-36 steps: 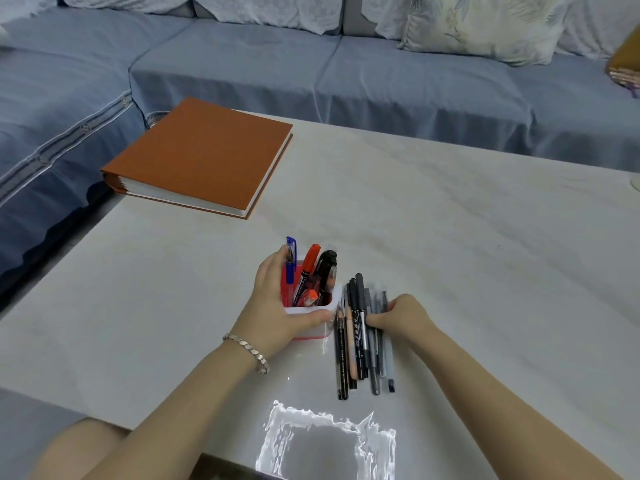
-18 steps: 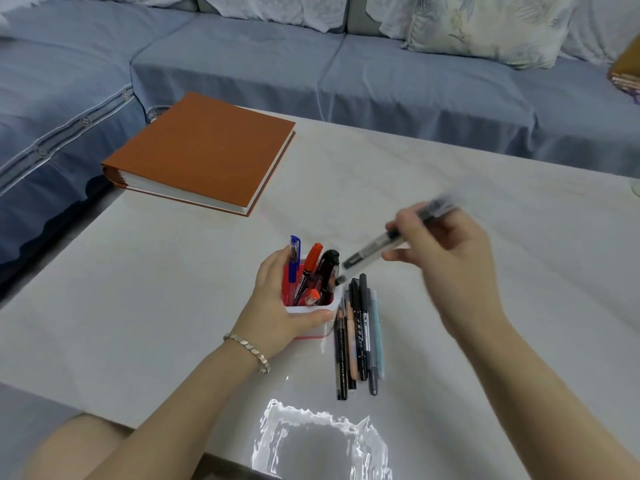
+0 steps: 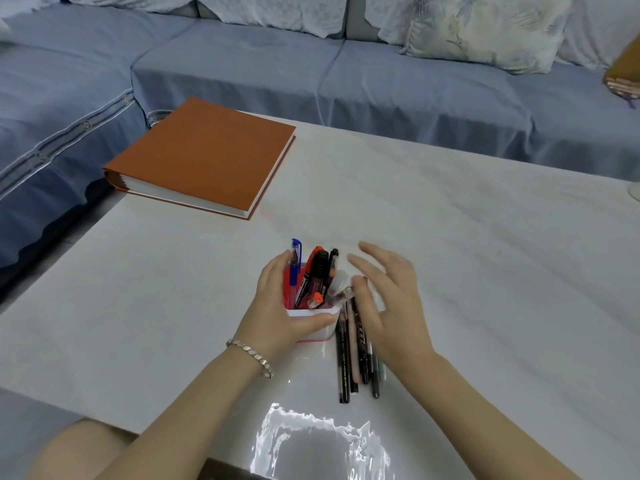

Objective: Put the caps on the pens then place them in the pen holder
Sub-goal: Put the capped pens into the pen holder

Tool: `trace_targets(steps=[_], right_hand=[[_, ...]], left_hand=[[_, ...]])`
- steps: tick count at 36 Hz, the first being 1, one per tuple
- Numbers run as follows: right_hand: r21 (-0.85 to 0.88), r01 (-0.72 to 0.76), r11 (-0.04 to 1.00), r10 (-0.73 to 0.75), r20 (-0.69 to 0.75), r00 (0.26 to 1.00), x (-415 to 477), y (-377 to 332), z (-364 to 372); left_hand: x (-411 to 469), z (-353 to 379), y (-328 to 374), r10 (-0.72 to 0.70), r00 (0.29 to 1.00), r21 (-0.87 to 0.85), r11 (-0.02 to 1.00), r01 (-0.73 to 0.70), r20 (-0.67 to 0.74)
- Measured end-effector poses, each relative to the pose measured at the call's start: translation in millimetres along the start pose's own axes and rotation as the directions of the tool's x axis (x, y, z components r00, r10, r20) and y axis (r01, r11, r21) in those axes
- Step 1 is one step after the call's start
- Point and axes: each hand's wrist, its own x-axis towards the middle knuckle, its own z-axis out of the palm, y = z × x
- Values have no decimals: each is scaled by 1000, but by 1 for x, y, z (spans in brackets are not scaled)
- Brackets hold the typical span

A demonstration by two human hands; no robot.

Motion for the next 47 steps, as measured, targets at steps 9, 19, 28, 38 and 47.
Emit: trace_targets(steps=[9, 19, 28, 38, 47], right_hand=[[-392, -637, 664, 746, 409, 525, -17, 46, -6], [-308, -722, 620, 764, 447, 465, -8, 48, 9], [-230, -734, 639, 726, 494, 478, -14, 62, -23], [120, -558, 821, 561, 12, 828, 27, 26, -102], [356, -278, 892, 394, -310, 865, 32, 3, -142]], left_hand=[[-4, -2, 13, -105, 994, -42, 993, 106, 17], [-5, -4, 17, -134, 991, -40, 990, 135, 19], [-6, -8, 31, -111, 994, 65, 992, 113, -22], [6, -10, 59, -7, 974, 42, 999, 17, -225], [20, 70, 92, 58, 998, -25, 998, -57, 25]])
